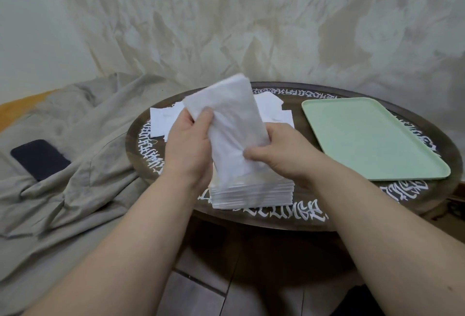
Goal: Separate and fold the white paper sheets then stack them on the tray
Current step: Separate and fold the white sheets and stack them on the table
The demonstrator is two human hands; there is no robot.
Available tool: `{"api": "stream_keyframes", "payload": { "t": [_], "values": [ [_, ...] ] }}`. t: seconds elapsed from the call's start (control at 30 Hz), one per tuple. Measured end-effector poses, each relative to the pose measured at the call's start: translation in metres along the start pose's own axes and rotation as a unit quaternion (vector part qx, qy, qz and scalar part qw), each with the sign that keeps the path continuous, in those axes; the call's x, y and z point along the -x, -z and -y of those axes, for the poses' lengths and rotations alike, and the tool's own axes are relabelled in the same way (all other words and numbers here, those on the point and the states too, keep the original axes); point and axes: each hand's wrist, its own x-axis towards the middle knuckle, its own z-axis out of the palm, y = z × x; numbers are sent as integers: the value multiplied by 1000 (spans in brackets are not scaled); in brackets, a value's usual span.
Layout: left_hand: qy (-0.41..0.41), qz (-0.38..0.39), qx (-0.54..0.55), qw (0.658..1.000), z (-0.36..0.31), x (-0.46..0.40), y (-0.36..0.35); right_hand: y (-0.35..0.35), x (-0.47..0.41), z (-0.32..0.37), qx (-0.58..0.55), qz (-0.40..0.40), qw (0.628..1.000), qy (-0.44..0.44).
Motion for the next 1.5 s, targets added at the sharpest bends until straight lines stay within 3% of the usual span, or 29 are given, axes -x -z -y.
{"api": "stream_keyframes", "payload": {
  "t": [0.07,0.17,0.23,0.33,0.5,0.67,0.9,1.27,1.33,1.4,1.5],
  "values": [
    [14,-33,10,999,-4,-2,7,9,1,-2,-105,-17,994,-30],
    [48,-55,-60,996,0,0,20,23,5,-1,-346,-90,931,-78],
    [78,-72,-89,990,8,3,25,31,9,-6,-380,-75,916,-102],
    [117,-97,-75,986,14,9,26,31,18,-16,-272,4,955,-119],
    [137,-50,-188,971,17,20,33,32,17,-21,-163,-116,975,-94],
    [130,-6,-311,942,18,24,40,27,18,-34,-79,-99,987,-99],
    [101,-1,-345,933,24,18,48,26,15,-39,-50,-103,988,-99],
    [30,49,-466,883,21,21,56,29,17,-41,-35,-101,988,-112],
    [3,44,-512,858,20,22,54,29,17,-42,-39,-98,988,-114],
    [-56,50,-581,810,19,23,53,28,17,-43,-32,-90,989,-115],
    [-142,123,-617,764,25,26,48,34,20,-44,14,-83,991,-103]
  ]
}}
